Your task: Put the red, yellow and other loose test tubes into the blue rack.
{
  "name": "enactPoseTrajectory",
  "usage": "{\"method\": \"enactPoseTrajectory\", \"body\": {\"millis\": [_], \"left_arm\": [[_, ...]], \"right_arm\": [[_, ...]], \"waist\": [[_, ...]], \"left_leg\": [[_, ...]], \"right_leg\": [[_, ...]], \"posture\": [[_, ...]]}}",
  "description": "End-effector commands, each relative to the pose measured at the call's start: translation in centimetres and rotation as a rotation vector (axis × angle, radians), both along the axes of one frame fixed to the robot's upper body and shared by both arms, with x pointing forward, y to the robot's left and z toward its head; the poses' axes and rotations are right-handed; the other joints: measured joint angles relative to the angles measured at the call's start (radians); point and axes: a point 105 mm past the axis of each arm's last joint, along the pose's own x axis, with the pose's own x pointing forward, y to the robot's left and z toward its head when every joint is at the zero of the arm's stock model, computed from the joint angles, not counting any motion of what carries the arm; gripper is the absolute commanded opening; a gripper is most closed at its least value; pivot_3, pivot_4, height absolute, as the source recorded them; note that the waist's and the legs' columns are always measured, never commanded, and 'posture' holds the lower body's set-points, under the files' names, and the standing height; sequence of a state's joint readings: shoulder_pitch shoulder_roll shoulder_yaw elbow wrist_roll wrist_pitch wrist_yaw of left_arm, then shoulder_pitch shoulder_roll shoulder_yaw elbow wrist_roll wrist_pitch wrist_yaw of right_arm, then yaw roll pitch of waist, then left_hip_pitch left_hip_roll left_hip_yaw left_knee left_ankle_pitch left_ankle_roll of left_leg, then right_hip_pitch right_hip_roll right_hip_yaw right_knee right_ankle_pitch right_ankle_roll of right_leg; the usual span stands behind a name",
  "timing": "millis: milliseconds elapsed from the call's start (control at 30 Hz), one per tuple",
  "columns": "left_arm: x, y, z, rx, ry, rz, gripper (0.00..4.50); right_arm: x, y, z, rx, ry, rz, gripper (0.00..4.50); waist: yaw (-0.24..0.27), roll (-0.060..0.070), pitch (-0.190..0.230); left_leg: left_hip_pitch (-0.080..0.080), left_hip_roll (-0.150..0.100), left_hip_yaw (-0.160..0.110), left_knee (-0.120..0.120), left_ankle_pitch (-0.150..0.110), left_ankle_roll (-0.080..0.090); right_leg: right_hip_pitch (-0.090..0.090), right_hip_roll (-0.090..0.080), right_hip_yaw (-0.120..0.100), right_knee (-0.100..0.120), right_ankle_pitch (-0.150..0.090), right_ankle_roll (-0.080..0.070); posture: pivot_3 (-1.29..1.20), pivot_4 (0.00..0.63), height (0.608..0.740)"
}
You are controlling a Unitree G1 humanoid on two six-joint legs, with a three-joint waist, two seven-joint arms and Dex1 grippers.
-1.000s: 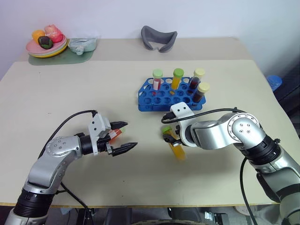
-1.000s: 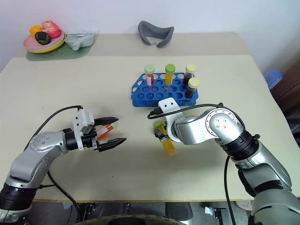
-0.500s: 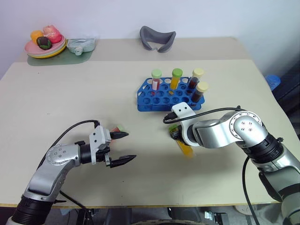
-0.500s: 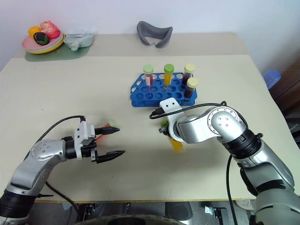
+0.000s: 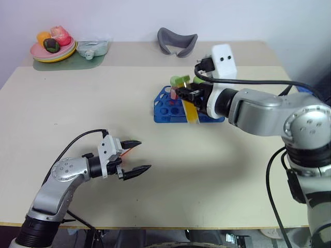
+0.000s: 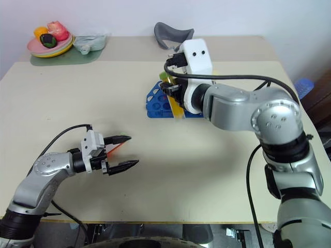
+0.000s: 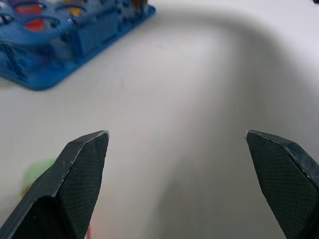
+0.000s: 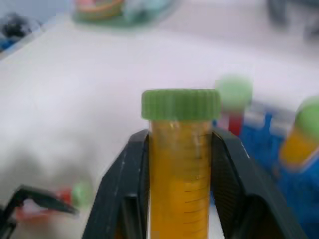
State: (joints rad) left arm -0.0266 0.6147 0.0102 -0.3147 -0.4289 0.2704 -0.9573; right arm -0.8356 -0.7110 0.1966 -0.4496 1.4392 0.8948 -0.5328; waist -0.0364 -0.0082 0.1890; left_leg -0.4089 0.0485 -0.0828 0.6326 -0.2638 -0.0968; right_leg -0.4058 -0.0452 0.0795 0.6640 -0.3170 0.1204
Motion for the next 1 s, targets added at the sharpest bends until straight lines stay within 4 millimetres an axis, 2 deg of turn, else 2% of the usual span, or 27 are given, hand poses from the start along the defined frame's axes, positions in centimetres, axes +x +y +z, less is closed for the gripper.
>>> {"method": "enactPoseTrajectory", "body": {"millis": [33,133,200,433,800,1000], "left_arm": [[0.8,-0.1,1.3,-0.056,-0.055,0.037,4.5],[1.5,-0.4,1.4,-0.073,-0.065,0.051,4.5],[1.7,-0.7,1.5,-0.078,-0.067,0.053,4.5],[1.8,-1.6,2.3,-0.088,-0.071,0.042,4.5],[1.9,-1.3,3.9,-0.112,-0.067,0.074,4.5],[1.8,-1.0,4.1,-0.107,-0.066,0.082,4.5]], "right_arm": [[0.4,-0.7,1.0,0.0,-0.298,-0.052,1.41],[1.9,-1.5,-0.8,0.009,-0.418,-0.164,1.41],[2.3,-1.9,-1.4,0.093,-0.49,-0.216,1.41],[3.6,-2.3,-3.6,0.118,-0.58,-0.286,1.41],[4.7,-2.4,-6.5,0.153,-0.567,-0.308,1.41],[5.0,-2.1,-7.3,0.166,-0.563,-0.306,1.41]], "waist": [[-0.002,0.0,0.0],[-0.012,0.0,0.0],[-0.016,0.0,0.0],[-0.02,0.0,0.0],[-0.031,0.0,0.0],[-0.033,0.001,0.0]], "left_leg": [[0.0,0.0,0.0,0.0,0.0,0.0],[0.001,0.0,0.0,0.0,0.0,0.0],[0.002,0.0,0.001,0.0,0.001,-0.001],[0.002,0.0,0.001,0.0,0.002,-0.002],[0.002,0.0,0.001,0.0,0.002,-0.003],[0.003,0.0,0.001,0.0,0.003,-0.004]], "right_leg": [[0.0,0.0,0.0,0.0,0.0,0.0],[0.0,0.0,0.0,0.001,0.0,0.0],[-0.001,0.001,0.001,0.003,0.0,0.0],[0.0,0.0,0.001,0.004,0.0,0.0],[0.0,0.0,0.001,0.005,0.0,0.0],[0.0,0.0,0.001,0.006,0.0,0.0]], "posture": [[0.0,0.15,0.74],[0.0,0.15,0.74],[0.0,0.15,0.74],[0.0,0.15,0.74],[0.0,0.15,0.74],[0.0,0.15,0.74]]}}
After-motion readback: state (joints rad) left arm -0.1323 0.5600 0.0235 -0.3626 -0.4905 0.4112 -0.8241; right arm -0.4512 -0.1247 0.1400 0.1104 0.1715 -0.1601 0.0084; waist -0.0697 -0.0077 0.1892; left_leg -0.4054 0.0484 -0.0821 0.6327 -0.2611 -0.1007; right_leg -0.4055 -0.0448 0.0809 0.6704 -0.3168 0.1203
